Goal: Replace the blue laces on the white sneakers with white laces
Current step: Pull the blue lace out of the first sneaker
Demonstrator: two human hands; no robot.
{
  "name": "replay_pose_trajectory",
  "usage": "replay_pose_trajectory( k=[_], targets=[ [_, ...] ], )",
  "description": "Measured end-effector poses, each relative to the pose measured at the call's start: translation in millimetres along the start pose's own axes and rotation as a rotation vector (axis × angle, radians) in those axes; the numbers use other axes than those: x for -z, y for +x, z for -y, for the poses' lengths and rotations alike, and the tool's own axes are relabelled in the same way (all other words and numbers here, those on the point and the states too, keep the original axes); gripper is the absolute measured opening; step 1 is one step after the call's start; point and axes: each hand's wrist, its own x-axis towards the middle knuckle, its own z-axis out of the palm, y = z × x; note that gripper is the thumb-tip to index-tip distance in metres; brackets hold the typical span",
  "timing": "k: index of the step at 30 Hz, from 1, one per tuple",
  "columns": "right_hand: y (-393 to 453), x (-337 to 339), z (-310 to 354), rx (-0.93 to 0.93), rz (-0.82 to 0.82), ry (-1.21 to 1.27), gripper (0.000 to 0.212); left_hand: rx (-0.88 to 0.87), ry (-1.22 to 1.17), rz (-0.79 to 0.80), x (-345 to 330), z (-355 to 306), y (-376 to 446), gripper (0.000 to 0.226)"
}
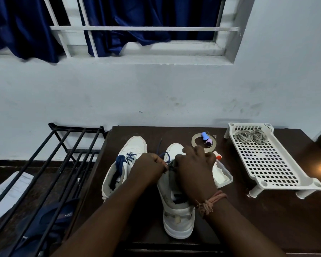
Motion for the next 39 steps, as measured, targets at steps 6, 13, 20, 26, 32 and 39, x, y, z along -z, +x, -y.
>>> replay_pose_trajectory(
  k=[6, 13, 20, 26, 32, 39],
  targets=[
    [8.0, 31.1, -1.5, -0.387, -0.088, 1.187, 0.015, 0.026, -0.019, 0.016, 0.6, -2.1, -0.2, 0.013],
    [10.1, 14.1, -11.7, -0.101, 0.060, 0.514, 0.008, 0.030, -0.025, 0.015, -0.2, -0.5, 1.0, 0.009],
    [11.9, 13.9, -5.3, -0.166, 0.035, 0.433, 0.022, 0.036, -0.024, 0.013, 0.6, -3.0, -1.5, 0.024],
    [13.1, 33.8, -8.7, -0.340, -0.056, 1.256, 0.040, 0.031, -0.015, 0.027, 0.6, -4.0, -1.5, 0.034],
    [7.3, 13.3, -7.5, -0.031, -0.133, 0.559, 0.018, 0.033, -0.026, 0.020, 0.5, -2.4, -1.4, 0.029],
    [10.1, 12.6, -5.9, -0.143, 0.075, 0.197, 0.030, 0.035, -0.024, 0.028, 0.8, -6.9, -3.8, 0.028]
  ],
)
